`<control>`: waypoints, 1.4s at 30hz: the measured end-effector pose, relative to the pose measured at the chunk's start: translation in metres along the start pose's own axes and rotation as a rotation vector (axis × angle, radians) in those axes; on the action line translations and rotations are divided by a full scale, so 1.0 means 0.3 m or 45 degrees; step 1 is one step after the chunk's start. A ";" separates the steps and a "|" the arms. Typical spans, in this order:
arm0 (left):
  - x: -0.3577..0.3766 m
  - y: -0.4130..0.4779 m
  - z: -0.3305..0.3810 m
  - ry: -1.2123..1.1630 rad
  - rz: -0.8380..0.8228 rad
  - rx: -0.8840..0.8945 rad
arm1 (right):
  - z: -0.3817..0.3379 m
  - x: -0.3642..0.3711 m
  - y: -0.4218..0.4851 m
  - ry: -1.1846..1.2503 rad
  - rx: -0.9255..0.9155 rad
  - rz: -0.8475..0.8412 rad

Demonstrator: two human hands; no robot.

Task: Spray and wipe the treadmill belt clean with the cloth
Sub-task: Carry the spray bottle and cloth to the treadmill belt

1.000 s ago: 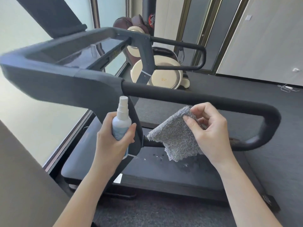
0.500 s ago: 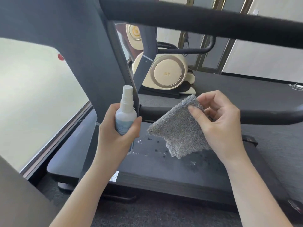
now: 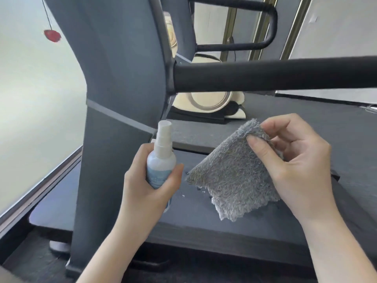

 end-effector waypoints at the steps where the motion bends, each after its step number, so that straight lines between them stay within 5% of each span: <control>1: -0.002 -0.022 -0.048 0.003 -0.007 0.002 | 0.035 0.014 -0.027 0.005 0.002 0.001; 20: 0.014 -0.130 -0.548 0.046 -0.197 -0.282 | 0.436 0.228 -0.187 -0.175 0.096 0.042; 42: 0.229 -0.032 -1.091 0.627 0.331 -0.089 | 1.125 0.474 -0.087 0.045 0.020 -0.260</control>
Point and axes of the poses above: each hand's wrist, its own y-axis towards the middle knuckle, its own x-axis out of the palm, z = x × y, the point moved 1 cm from there along y, towards the middle knuckle, and after that the axes turned 10 degrees about z, right-handed, at the moved point
